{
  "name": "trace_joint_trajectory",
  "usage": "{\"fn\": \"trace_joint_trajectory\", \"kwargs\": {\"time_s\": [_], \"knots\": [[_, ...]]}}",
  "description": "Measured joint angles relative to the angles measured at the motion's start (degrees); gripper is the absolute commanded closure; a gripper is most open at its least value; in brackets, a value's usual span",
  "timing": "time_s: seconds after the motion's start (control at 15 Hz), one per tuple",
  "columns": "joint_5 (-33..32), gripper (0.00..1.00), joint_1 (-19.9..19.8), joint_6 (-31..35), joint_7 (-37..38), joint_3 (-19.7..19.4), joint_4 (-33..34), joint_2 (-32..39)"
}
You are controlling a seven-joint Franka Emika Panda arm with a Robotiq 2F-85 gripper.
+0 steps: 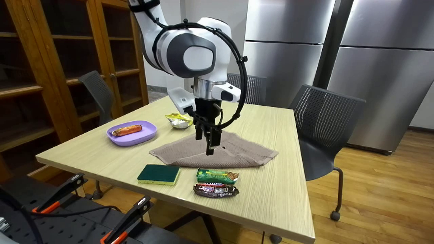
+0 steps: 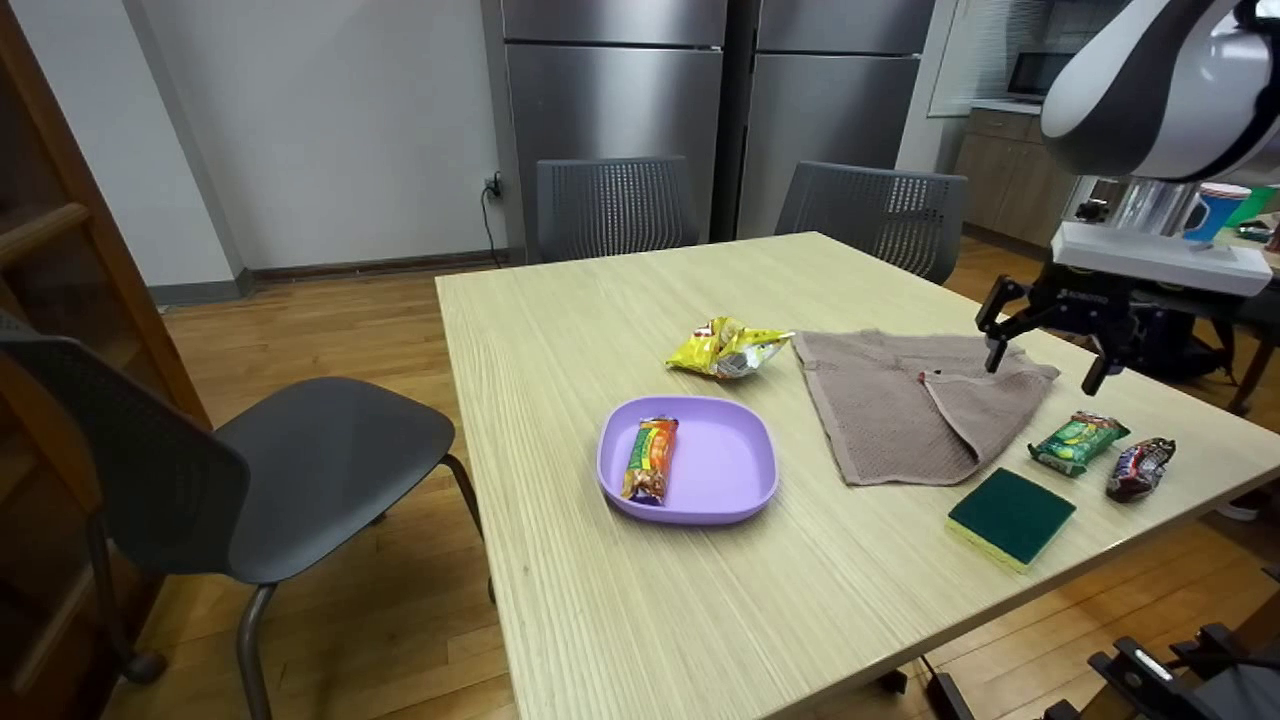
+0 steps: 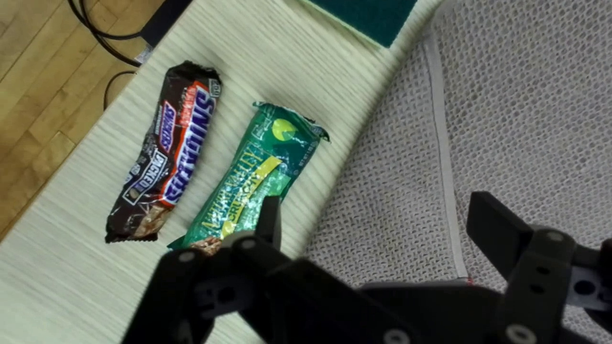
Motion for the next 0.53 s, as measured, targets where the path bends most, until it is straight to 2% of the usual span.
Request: {"fn": "trace_joint_trajectory", "kwargs": {"time_s": [0.53], "knots": [[-0.53, 0.00, -0.01, 0.70, 4.94, -3.39, 0.03, 2.29]]}}
